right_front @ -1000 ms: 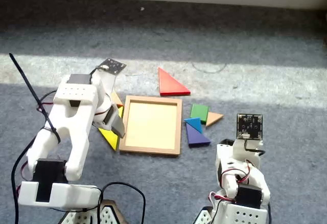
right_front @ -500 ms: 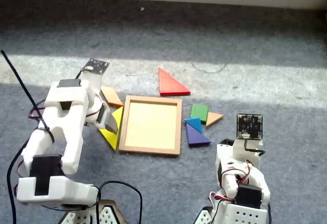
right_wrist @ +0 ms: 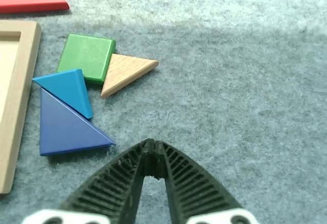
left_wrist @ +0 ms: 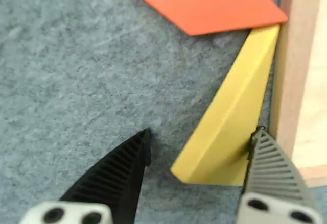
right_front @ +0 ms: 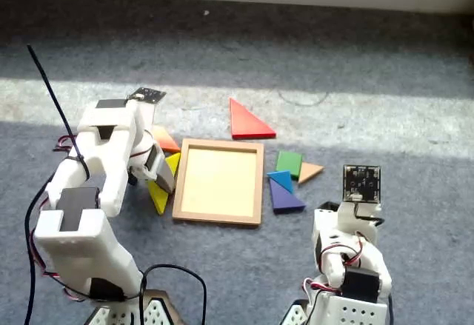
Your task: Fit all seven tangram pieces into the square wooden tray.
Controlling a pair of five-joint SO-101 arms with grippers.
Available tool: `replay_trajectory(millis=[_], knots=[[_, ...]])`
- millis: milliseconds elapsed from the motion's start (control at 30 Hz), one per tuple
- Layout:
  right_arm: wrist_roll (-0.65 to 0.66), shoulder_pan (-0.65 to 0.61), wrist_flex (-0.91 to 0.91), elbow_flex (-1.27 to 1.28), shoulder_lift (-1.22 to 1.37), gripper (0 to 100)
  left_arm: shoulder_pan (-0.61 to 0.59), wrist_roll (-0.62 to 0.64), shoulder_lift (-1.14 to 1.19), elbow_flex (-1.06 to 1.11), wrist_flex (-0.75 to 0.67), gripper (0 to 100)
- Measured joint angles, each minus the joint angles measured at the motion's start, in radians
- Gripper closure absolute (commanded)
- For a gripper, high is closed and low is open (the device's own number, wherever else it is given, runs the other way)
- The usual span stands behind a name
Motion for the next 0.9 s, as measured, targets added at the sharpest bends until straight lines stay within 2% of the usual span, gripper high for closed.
replay_trajectory(millis=[167,333,533,600,767,900], knots=[[0.000,0.000,0.000,0.000,0.000,97.4,0.035,0.002,0.003,-0.012,0.003,84],[0.000,0.000,0.000,0.000,0.000,97.4,0.112,-0.002,0.003,-0.012,0.005,84],[0.000,0.000,0.000,0.000,0.000,97.4,0.127,-0.002,0.003,-0.012,0.005,83],[0.000,0.000,0.000,0.000,0.000,97.4,0.127,-0.002,0.003,-0.012,0.005,82],[0.000,0.000,0.000,0.000,0.000,97.4,0.124,-0.002,-0.054,-0.011,0.008,71],[0.000,0.000,0.000,0.000,0.000,97.4,0.126,-0.003,-0.199,0.015,0.006,71]])
